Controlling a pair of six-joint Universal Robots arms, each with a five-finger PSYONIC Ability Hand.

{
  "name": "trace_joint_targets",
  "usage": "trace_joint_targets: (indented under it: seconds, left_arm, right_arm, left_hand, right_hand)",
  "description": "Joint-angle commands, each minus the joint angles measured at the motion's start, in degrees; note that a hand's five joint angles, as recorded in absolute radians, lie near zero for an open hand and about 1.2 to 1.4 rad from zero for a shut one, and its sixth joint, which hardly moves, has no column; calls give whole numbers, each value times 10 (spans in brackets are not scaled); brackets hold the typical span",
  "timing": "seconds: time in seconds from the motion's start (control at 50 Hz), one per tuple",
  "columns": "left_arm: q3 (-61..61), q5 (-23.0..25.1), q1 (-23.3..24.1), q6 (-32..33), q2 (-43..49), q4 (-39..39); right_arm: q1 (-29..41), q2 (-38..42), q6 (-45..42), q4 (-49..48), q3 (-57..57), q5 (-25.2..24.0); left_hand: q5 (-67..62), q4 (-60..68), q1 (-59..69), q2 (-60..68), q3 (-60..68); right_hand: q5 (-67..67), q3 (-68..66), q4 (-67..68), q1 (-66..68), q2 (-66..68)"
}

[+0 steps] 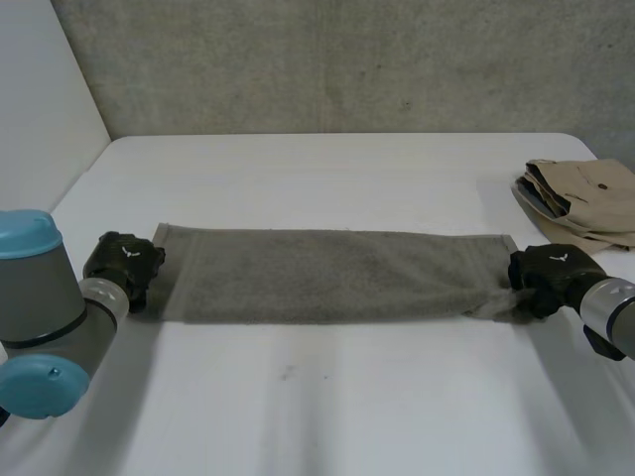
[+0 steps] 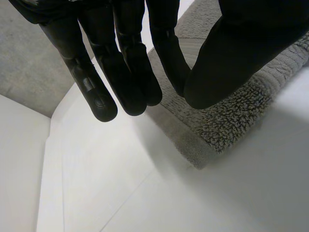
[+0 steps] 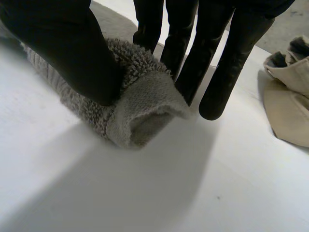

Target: Fold the laundry.

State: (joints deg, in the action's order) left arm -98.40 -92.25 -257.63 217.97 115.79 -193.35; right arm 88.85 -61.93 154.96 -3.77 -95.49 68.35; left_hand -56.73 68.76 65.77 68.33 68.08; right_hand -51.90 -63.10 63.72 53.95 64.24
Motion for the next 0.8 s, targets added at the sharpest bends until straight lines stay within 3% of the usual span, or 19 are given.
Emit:
trace_joint_targets:
  seconds: [0.02, 0.26, 0.4, 0.44, 0.46, 0.52, 0.64, 0.7, 0.8]
  left_arm:
    - [-3, 0, 0, -3, -23, 3]
    - [-12, 1, -8, -8, -65, 6]
    - [-23, 6, -9, -9, -86, 6]
    - [-24, 8, -8, -10, -90, 6]
    - [-25, 10, -7, -10, -93, 5]
    - [-24, 9, -2, -10, -100, -1]
    - [-14, 6, 6, -19, -117, -3]
    - [-9, 6, 19, -39, -129, -3]
    - [-4, 5, 34, -52, -134, -3]
  right_arm:
    - [-46, -13, -49, 1, -4, 19]
    - [-197, -35, -350, -5, -15, 49]
    - [-199, -75, -367, -16, 2, 57]
    - [-159, -100, -354, -25, 4, 55]
    - [-136, -105, -346, -30, 6, 54]
    - [-47, -114, -310, -69, 8, 52]
    - [141, -126, -291, -140, 14, 45]
    - [262, -89, -292, -165, 34, 18]
    - [377, -19, -291, -166, 70, -30]
  left_hand:
    - [-133, 112, 142, 117, 119]
    - [-133, 112, 142, 117, 119]
    - [-133, 112, 142, 117, 119]
    - [-76, 56, 86, 60, 63]
    - [58, -78, -48, -73, -71]
    - [300, -320, -290, -316, -314]
    - [400, -421, -391, -416, -414]
    - [400, -421, -391, -416, -414]
    - [400, -421, -391, -416, -414]
  right_hand:
    - [-181, -169, 163, 261, 158]
    - [-181, -169, 163, 261, 158]
    - [-181, -169, 163, 261, 158]
    - [-181, -169, 163, 261, 158]
    - [-181, -169, 163, 261, 158]
    - [-181, -169, 163, 261, 158]
    - [-181, -169, 163, 261, 158]
    - [-181, -169, 163, 261, 158]
    - [-181, -169, 163, 261, 158]
